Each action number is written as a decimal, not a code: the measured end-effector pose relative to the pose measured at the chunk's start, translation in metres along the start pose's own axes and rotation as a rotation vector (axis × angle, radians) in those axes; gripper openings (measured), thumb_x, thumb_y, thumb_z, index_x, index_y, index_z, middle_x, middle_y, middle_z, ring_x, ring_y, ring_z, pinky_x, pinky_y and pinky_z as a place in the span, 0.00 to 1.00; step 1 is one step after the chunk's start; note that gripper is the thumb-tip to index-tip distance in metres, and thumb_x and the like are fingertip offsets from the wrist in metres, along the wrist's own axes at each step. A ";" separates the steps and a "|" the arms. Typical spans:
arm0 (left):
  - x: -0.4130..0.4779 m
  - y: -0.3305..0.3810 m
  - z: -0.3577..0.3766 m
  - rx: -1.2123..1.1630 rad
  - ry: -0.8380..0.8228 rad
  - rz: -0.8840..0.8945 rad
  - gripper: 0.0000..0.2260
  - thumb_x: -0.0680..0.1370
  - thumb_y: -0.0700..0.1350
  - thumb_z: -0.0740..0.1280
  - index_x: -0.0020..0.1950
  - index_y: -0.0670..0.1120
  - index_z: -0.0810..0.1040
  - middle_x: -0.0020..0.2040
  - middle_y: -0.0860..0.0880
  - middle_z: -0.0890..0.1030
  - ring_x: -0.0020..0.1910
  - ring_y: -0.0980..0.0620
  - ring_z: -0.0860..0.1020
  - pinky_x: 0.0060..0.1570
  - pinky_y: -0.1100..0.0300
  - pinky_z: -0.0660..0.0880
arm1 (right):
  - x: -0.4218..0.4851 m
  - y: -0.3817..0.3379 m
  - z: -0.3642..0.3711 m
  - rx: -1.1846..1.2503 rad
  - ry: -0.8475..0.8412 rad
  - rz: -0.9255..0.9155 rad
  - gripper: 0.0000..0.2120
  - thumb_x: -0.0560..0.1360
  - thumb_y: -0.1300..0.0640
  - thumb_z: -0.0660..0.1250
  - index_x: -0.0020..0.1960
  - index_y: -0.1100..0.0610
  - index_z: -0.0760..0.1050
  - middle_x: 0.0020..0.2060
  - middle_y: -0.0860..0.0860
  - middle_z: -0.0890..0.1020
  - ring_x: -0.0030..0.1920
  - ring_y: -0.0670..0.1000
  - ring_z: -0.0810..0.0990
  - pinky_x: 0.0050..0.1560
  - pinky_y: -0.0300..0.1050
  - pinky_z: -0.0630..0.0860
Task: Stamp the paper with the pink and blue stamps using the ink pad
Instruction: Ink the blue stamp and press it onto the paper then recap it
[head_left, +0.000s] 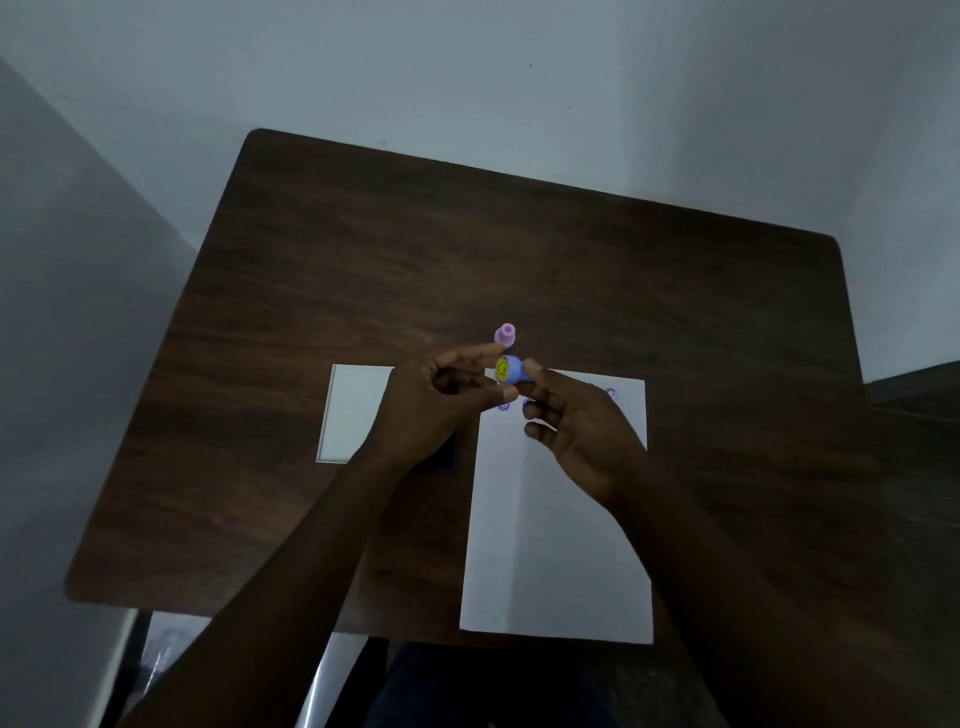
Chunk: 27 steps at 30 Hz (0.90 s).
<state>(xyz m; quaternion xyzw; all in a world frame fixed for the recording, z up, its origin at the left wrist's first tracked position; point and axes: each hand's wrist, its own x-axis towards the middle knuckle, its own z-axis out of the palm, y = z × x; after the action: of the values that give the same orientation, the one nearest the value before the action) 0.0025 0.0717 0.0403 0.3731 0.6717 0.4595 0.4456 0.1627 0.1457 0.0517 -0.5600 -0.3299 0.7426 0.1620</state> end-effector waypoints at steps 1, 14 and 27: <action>0.000 0.000 0.001 0.004 0.004 0.004 0.20 0.70 0.46 0.78 0.61 0.54 0.81 0.48 0.55 0.85 0.47 0.62 0.83 0.49 0.75 0.76 | 0.000 0.000 0.000 -0.002 0.004 -0.004 0.15 0.76 0.50 0.70 0.57 0.59 0.82 0.39 0.52 0.83 0.40 0.48 0.77 0.44 0.44 0.77; -0.001 -0.005 -0.015 -0.198 0.035 -0.124 0.18 0.60 0.57 0.78 0.49 0.62 0.84 0.42 0.59 0.88 0.47 0.64 0.84 0.47 0.74 0.76 | 0.004 -0.014 -0.023 0.049 0.086 -0.080 0.12 0.77 0.53 0.69 0.56 0.57 0.82 0.44 0.54 0.83 0.41 0.50 0.77 0.46 0.47 0.76; -0.019 -0.035 -0.080 -0.284 0.280 -0.196 0.16 0.70 0.38 0.77 0.53 0.55 0.83 0.48 0.53 0.87 0.49 0.56 0.85 0.49 0.62 0.81 | 0.011 0.015 0.023 -0.866 0.071 -0.638 0.08 0.71 0.44 0.73 0.49 0.40 0.79 0.37 0.31 0.79 0.42 0.33 0.79 0.37 0.28 0.72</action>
<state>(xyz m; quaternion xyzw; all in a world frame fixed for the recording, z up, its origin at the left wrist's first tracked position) -0.0699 0.0206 0.0262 0.1721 0.6885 0.5515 0.4384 0.1397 0.1349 0.0371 -0.4722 -0.7539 0.4333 0.1449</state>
